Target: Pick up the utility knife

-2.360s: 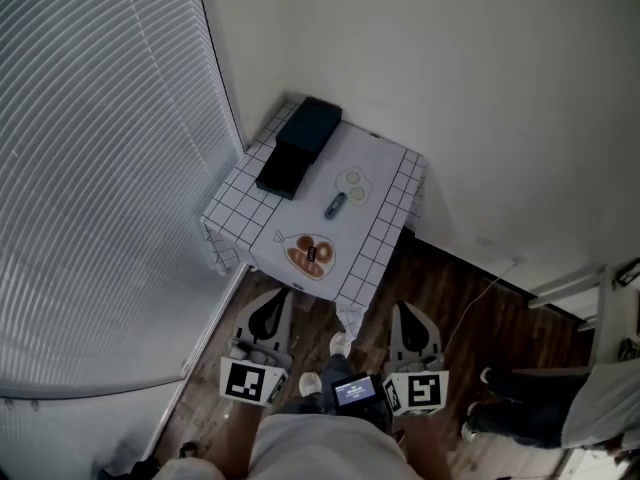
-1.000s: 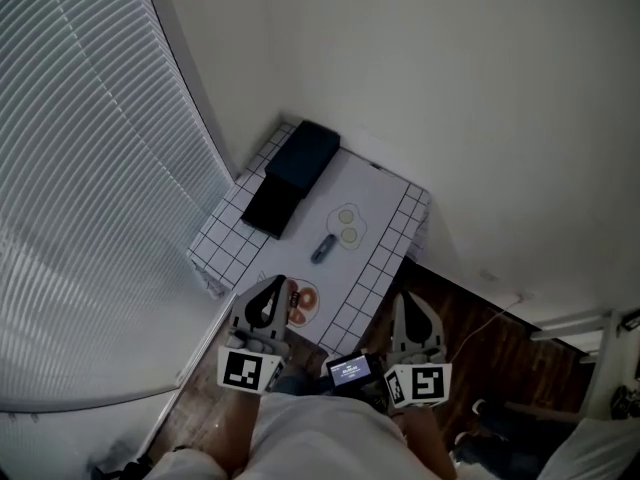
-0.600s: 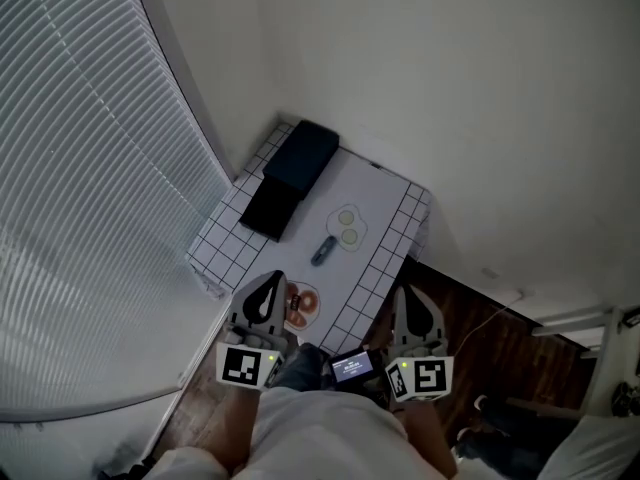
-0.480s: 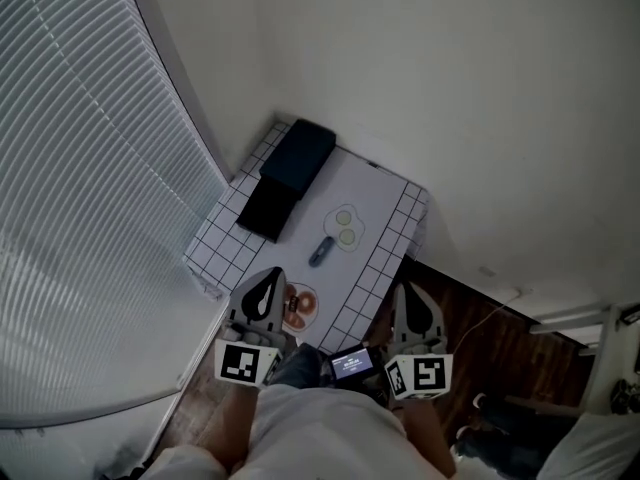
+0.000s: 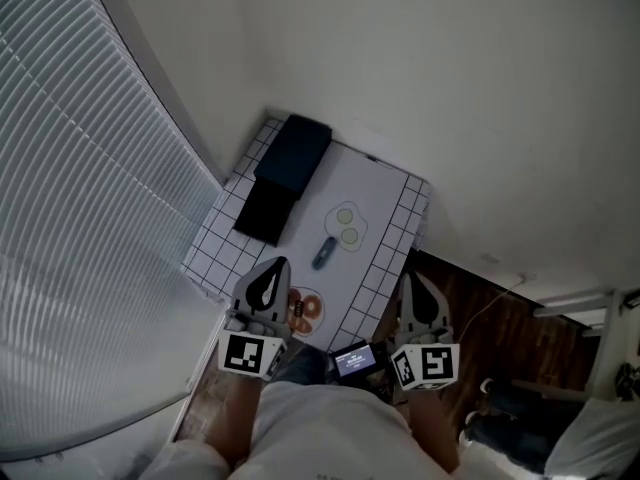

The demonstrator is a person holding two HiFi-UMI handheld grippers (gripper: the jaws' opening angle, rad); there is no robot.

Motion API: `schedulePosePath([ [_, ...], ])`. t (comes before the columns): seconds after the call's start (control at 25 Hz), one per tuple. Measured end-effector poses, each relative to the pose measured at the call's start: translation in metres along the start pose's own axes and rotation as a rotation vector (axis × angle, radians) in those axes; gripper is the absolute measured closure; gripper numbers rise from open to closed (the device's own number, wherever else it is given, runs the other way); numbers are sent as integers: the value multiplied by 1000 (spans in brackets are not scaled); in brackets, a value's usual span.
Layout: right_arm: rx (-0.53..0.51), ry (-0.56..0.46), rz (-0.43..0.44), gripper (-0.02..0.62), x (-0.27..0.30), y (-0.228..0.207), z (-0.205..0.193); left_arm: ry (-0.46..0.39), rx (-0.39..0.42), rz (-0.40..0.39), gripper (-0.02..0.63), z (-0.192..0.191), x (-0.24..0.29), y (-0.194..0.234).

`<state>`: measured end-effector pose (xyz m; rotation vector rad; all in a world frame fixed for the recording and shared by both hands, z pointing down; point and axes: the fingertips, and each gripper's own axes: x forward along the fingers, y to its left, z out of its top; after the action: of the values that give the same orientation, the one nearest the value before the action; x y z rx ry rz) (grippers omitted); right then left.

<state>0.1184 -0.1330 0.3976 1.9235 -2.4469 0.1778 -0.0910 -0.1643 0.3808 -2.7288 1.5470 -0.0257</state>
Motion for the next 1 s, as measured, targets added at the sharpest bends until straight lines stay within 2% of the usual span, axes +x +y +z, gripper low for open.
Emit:
schedulePosePath([
  [0.16, -17, 26, 21, 589, 14, 7, -9, 27, -15, -30, 600, -15, 13, 7],
  [0.36, 13, 76, -6, 589, 30, 2, -31, 191, -23, -46, 600, -59, 37, 14],
  [0.6, 63, 133, -31, 589, 43, -9, -57, 305, -39, -101, 600, -104, 56, 7],
  [0.68, 67, 152, -41, 589, 45, -14, -65, 337, -36, -115, 600, -118, 61, 5],
  [0.88, -5, 230, -67, 589, 45, -22, -93, 402, 10, -145, 598, -147, 71, 1],
  [1.0, 17, 265, -61, 589, 44, -22, -107, 427, -11, -150, 600, -160, 72, 3],
])
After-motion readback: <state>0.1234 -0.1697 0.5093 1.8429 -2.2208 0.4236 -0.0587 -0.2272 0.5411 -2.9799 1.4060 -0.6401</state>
